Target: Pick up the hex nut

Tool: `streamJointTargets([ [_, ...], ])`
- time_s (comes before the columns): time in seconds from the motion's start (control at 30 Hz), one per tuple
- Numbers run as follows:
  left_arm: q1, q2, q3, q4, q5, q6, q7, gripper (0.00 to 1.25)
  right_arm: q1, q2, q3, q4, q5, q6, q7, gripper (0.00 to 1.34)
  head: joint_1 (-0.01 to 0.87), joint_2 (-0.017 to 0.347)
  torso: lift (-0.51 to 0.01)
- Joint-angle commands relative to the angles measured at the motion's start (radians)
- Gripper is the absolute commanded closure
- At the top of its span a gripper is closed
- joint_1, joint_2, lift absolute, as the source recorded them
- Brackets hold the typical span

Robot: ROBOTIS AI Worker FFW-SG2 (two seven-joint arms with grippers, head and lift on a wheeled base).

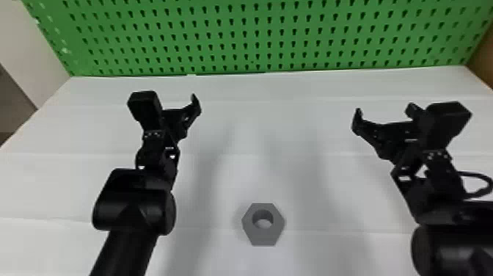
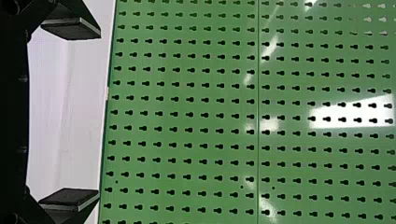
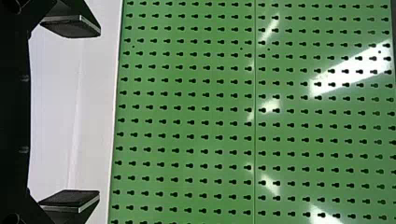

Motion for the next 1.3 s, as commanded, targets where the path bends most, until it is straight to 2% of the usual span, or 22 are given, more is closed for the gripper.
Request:
streamJointTargets([
  [0.0,-0.005,0.0,-0.001,0.0,0.0,0.0,0.0,0.09,0.003,0.003,0.003,0.002,0.001,0.0,0.0,0.08,0.785,0.16,-0.076],
  [1.03,0.004,0.001,-0.01,0.0,-0.009,0.0,-0.002,0.09,-0.005,0.003,0.009,0.006,0.005,0.0,0.002,0.08,0.785,0.16,-0.076],
  [1.27,0.01,0.001,-0.009,0.0,-0.009,0.0,-0.002,0.09,-0.005,0.0,0.015,-0.031,0.019,0.045,0.002,0.08,0.785,0.16,-0.076],
])
